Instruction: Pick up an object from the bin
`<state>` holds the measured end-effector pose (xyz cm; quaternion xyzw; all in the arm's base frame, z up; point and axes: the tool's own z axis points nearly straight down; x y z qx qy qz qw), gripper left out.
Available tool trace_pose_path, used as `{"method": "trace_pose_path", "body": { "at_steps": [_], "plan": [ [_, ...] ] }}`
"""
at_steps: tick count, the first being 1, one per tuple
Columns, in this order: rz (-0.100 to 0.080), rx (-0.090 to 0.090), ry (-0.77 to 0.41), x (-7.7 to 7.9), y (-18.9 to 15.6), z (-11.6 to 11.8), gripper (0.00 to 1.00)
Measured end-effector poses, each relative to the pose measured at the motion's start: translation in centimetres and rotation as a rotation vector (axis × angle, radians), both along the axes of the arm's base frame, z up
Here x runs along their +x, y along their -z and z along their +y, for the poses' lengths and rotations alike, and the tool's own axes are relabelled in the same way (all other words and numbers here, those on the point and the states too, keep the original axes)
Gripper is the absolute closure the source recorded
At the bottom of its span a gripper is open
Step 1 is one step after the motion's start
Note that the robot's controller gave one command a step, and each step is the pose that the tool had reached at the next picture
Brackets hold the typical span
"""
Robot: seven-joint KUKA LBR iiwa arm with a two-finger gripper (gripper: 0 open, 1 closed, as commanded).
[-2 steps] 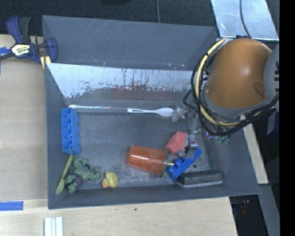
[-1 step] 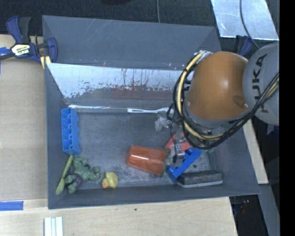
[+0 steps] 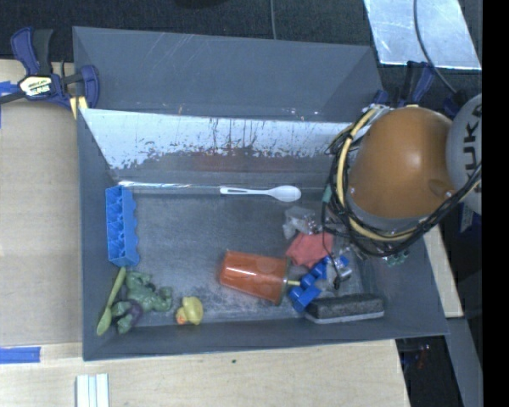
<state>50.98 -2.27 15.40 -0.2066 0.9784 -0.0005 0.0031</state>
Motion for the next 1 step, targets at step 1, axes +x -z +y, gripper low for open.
{"method": "trace_pose_path", "body": {
  "at_steps": [1],
  "plan": [
    [0.002, -0.003, -0.061, -1.15, 0.89, -0.75, 0.0]
  ]
}}
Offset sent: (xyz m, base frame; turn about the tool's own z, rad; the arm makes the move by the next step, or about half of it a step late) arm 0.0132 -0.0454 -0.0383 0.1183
